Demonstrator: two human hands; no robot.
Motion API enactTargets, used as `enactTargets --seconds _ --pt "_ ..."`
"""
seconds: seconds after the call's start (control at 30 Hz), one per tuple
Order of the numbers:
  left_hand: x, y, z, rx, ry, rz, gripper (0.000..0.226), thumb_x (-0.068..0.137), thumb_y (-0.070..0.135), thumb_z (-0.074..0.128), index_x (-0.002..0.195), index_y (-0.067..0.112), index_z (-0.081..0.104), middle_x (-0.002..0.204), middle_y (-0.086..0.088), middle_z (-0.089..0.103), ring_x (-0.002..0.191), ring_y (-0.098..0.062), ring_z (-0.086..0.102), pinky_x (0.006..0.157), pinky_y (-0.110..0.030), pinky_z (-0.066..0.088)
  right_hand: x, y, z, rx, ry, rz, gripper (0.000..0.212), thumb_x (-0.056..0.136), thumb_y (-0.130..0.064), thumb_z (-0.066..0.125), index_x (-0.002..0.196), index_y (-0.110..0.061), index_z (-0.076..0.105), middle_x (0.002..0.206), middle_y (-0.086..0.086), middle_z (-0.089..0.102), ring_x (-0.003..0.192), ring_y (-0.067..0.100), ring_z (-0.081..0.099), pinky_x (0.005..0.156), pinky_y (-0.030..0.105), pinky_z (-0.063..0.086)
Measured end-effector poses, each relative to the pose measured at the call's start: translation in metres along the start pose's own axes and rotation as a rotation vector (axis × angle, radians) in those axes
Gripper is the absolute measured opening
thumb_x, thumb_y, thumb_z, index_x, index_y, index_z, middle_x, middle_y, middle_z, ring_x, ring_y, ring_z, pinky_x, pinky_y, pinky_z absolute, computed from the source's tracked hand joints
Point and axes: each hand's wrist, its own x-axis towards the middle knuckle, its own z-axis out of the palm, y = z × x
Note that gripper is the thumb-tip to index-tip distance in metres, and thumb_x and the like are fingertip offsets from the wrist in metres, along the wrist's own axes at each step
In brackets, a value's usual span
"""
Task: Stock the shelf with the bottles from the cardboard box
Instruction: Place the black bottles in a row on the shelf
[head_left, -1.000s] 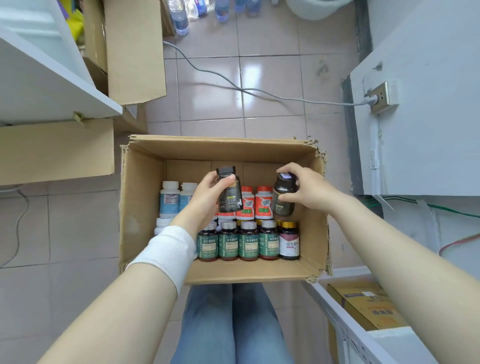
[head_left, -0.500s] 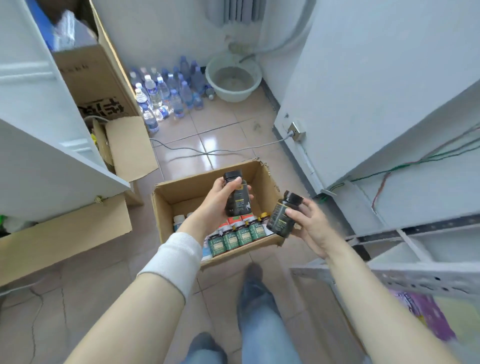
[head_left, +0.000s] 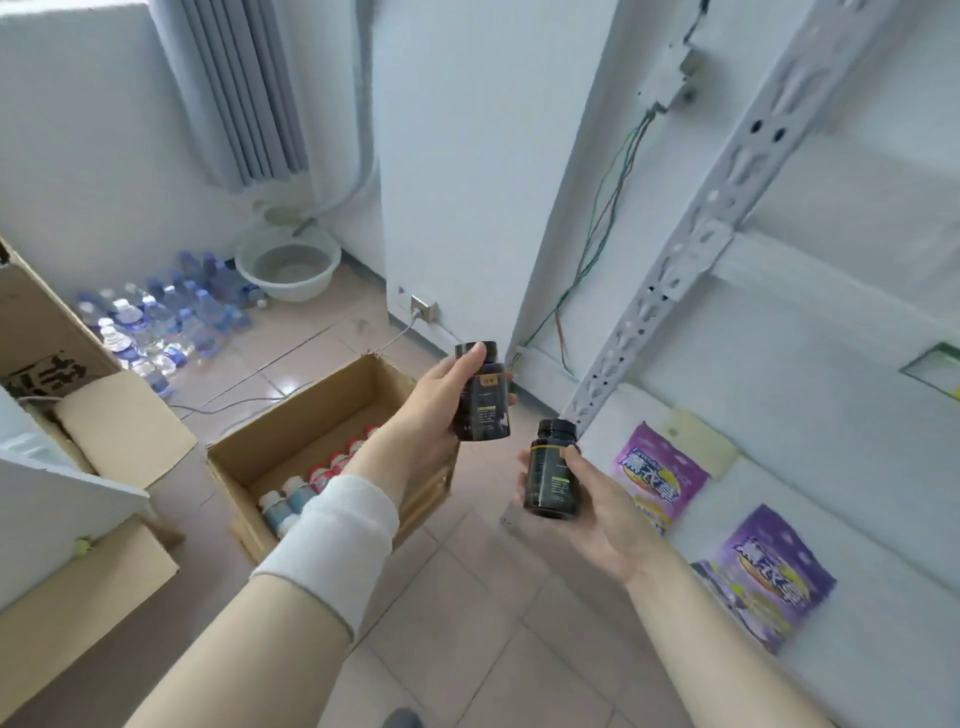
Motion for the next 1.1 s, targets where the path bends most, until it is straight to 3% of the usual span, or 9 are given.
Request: enactTargets --seconds 0.17,0.3,0.4,0.53,0.73,0.87,1.0,1.03,1.1 --pt "-0.035 0.001 0.109 0.148 -0.184 0.039 0.031 0.096 0.035 0.044 0.114 0.01 0.05 0.095 -0.006 0.066 0.074 -0.017 0.068 0.071 -0.033 0.057 -0.098 -0.037 -0.05 0.032 0.01 -0.102 0.034 0.077 -0.023 0.053 0.106 -0.008 0.061 0.098 0.01 0.069 0.089 0.024 0.062 0.07 0.039 0.056" --pt "-0.074 -0.018 0.22 0.195 -0.302 0.116 0.028 0.095 0.034 0.046 0.108 0.01 0.052 0.091 -0.005 0.067 0.07 -0.015 0.07 0.071 -0.034 0.058 -0.191 -0.067 -0.111 -0.038 0.03 -0.24 0.034 0.076 -0.015 0.054 0.109 -0.007 0.059 0.104 0.01 0.068 0.091 0.022 0.067 0.078 0.039 0.056" --pt "-0.105 -0.044 0.307 0.213 -0.385 0.162 0.026 0.096 0.032 0.046 0.103 0.008 0.055 0.091 -0.006 0.068 0.07 -0.016 0.07 0.073 -0.037 0.057 -0.267 -0.085 -0.163 -0.083 0.071 -0.344 0.028 0.083 -0.009 0.051 0.109 -0.005 0.059 0.094 0.007 0.07 0.078 0.014 0.071 0.063 0.029 0.059" --pt "-0.139 -0.072 0.411 0.241 -0.49 0.198 0.024 0.096 0.032 0.046 0.103 0.01 0.055 0.094 -0.004 0.068 0.073 -0.016 0.07 0.08 -0.041 0.055 -0.358 -0.113 -0.226 -0.128 0.149 -0.489 0.035 0.072 -0.013 0.057 0.106 -0.007 0.062 0.101 0.006 0.07 0.092 0.018 0.066 0.081 0.033 0.056" --pt "-0.176 -0.079 0.522 0.279 -0.64 0.24 0.023 0.098 0.032 0.044 0.105 0.014 0.056 0.097 -0.003 0.066 0.083 -0.019 0.066 0.087 -0.038 0.052 -0.452 -0.161 -0.284 -0.125 0.281 -0.655 0.046 0.059 -0.022 0.07 0.102 -0.007 0.063 0.098 0.007 0.07 0.086 0.018 0.069 0.082 0.036 0.056" --pt "-0.18 -0.076 0.577 0.319 -0.696 0.267 0.022 0.098 0.032 0.045 0.104 0.014 0.056 0.09 0.0 0.066 0.079 -0.012 0.066 0.07 -0.027 0.057 -0.485 -0.194 -0.304 -0.074 0.275 -0.777 0.053 0.048 -0.027 0.086 0.095 -0.011 0.067 0.091 0.006 0.071 0.082 0.019 0.07 0.081 0.036 0.056" --pt "-0.171 -0.068 0.617 0.358 -0.757 0.263 0.022 0.098 0.032 0.044 0.101 0.015 0.057 0.086 -0.001 0.065 0.064 -0.007 0.069 0.056 -0.021 0.055 -0.501 -0.228 -0.314 -0.134 0.318 -0.841 0.017 0.085 -0.006 0.055 0.099 -0.01 0.062 0.091 0.004 0.069 0.078 0.011 0.07 0.075 0.03 0.058" --pt "-0.166 -0.067 0.625 0.395 -0.761 0.275 0.023 0.098 0.033 0.045 0.105 0.014 0.057 0.09 -0.003 0.064 0.068 -0.008 0.069 0.06 -0.023 0.057 -0.501 -0.236 -0.317 -0.164 0.337 -0.847 0.017 0.088 -0.005 0.052 0.1 -0.009 0.062 0.093 0.004 0.069 0.08 0.012 0.068 0.075 0.029 0.058" --pt "-0.153 -0.062 0.641 0.506 -0.765 0.31 0.031 0.096 0.038 0.046 0.116 0.016 0.055 0.108 -0.008 0.064 0.091 -0.015 0.067 0.083 -0.031 0.056 -0.499 -0.252 -0.322 -0.224 0.379 -0.863 0.016 0.089 -0.006 0.052 0.102 -0.009 0.062 0.096 0.005 0.067 0.086 0.014 0.065 0.08 0.029 0.056"
